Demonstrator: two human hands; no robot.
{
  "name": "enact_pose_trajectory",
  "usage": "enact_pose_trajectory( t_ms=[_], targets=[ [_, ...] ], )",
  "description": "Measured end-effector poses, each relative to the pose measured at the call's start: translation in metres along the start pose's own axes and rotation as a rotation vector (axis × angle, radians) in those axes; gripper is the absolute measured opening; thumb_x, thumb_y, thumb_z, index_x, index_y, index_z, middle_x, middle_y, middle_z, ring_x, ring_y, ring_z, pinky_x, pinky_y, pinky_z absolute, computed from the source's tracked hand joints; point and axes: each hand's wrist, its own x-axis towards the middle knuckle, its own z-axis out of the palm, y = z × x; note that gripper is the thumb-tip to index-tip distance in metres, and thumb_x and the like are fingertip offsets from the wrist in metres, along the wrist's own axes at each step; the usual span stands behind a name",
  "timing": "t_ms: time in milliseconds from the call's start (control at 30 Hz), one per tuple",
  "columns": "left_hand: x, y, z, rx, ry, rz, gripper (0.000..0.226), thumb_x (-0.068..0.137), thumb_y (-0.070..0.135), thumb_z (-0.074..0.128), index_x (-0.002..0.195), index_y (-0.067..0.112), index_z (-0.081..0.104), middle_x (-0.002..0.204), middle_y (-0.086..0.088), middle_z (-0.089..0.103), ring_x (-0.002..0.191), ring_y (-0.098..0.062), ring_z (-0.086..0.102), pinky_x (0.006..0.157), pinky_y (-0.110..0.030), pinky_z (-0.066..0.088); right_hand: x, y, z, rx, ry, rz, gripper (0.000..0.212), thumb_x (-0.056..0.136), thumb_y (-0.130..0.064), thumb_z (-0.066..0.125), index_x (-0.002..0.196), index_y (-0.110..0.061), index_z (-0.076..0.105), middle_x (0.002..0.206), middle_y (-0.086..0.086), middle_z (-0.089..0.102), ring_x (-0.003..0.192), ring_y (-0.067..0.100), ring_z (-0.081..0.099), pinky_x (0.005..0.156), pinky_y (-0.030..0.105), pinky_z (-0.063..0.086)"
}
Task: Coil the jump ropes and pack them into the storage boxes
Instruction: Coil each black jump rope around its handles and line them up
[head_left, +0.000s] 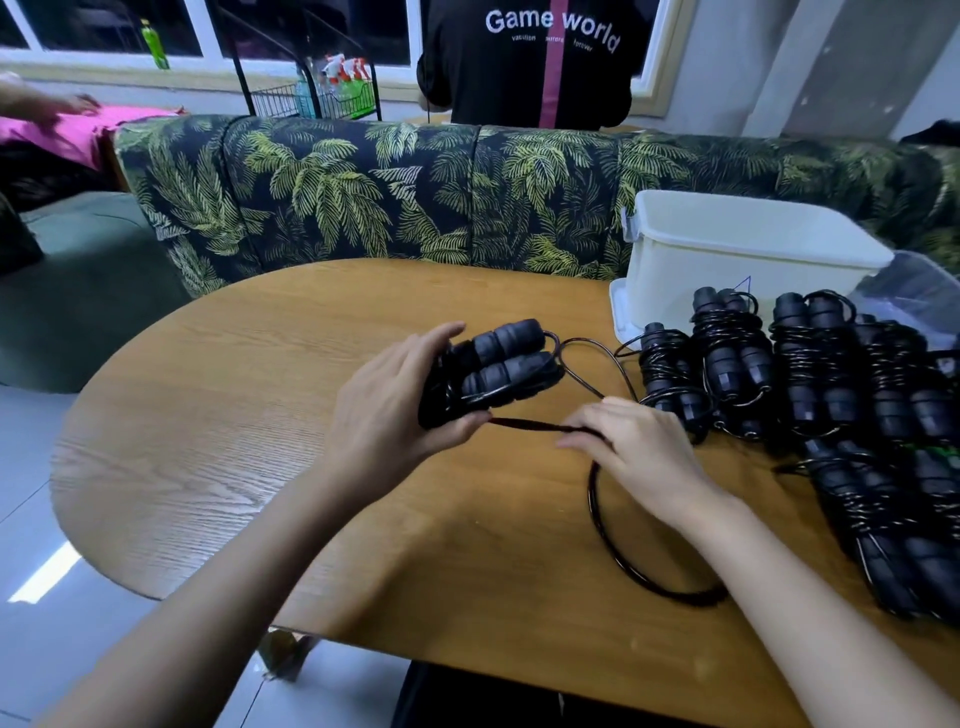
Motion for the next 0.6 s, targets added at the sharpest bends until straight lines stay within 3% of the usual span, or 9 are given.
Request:
enact_pose_trajectory(
  t_ms=[100,167,233,300,400,500,600],
  targets=[
    [0.002,-0.009,-0.002,-0.008,-0.008,0.011,0.076,0.078,0.063,0.057,0.137,0.018,0.042,0.116,-0.006,0.065,0.103,-0.020,0.059,0.082,-0.032,0.045,0.002,0.015,-0.017,0.121,-0.179,0.170,0.036,0.090,-0.059,0.047,0.086,-0.032,0.071,0.071,-0.007,0.064,0.069,0.010,0.058,0.068,0.030,0.046],
    [0.003,-0.010,-0.004,-0.027,-0.019,0.025,0.077,0.078,0.066,0.058,0.137,0.021,0.039,0.119,-0.005,0.065,0.105,-0.021,0.060,0.085,-0.034,0.046,0.013,0.019,-0.029,0.323,-0.275,0.276,0.026,0.089,-0.047,0.061,0.076,-0.028,0.072,0.067,0.008,0.062,0.061,0.010,0.052,0.066,0.029,0.044],
    [0.003,-0.006,-0.006,-0.031,-0.033,0.133,0.079,0.081,0.070,0.055,0.137,0.017,0.038,0.121,-0.006,0.065,0.106,-0.020,0.057,0.088,-0.034,0.044,0.027,0.018,-0.042,0.519,-0.368,0.373,0.031,0.082,-0.050,0.070,0.065,-0.024,0.071,0.067,0.017,0.058,0.060,0.012,0.049,0.062,0.026,0.044],
    [0.005,0.005,-0.005,0.005,-0.091,0.304,0.081,0.083,0.071,0.051,0.137,0.012,0.037,0.120,-0.008,0.065,0.103,-0.019,0.055,0.086,-0.034,0.043,0.045,0.014,-0.046,0.534,-0.384,0.443,0.036,0.076,-0.054,0.074,0.056,-0.025,0.068,0.061,0.006,0.056,0.059,0.017,0.045,0.054,0.023,0.039],
    [0.006,0.025,0.005,0.179,-0.136,0.456,0.084,0.084,0.067,0.052,0.137,0.003,0.035,0.114,-0.009,0.066,0.097,-0.020,0.058,0.081,-0.032,0.043,0.077,0.000,-0.041,0.404,-0.268,0.422,0.030,0.086,-0.046,0.070,0.068,-0.022,0.072,0.062,0.012,0.056,0.060,0.020,0.041,0.053,0.025,0.035],
    [0.002,0.033,0.015,0.300,-0.068,0.272,0.091,0.077,0.065,0.061,0.134,0.001,0.034,0.106,-0.011,0.069,0.089,-0.025,0.065,0.075,-0.035,0.051,0.089,-0.022,-0.038,0.343,-0.042,0.355,0.030,0.087,-0.048,0.069,0.065,-0.026,0.070,0.065,0.007,0.063,0.063,0.028,0.053,0.063,0.039,0.047],
    [0.004,0.029,0.020,0.374,-0.025,0.129,0.100,0.065,0.062,0.073,0.135,-0.001,0.039,0.098,-0.010,0.070,0.081,-0.027,0.067,0.065,-0.036,0.055,0.069,-0.046,-0.033,0.381,0.060,0.299,0.030,0.085,-0.053,0.065,0.071,-0.027,0.071,0.068,-0.006,0.069,0.069,0.021,0.065,0.071,0.046,0.054]
  ],
)
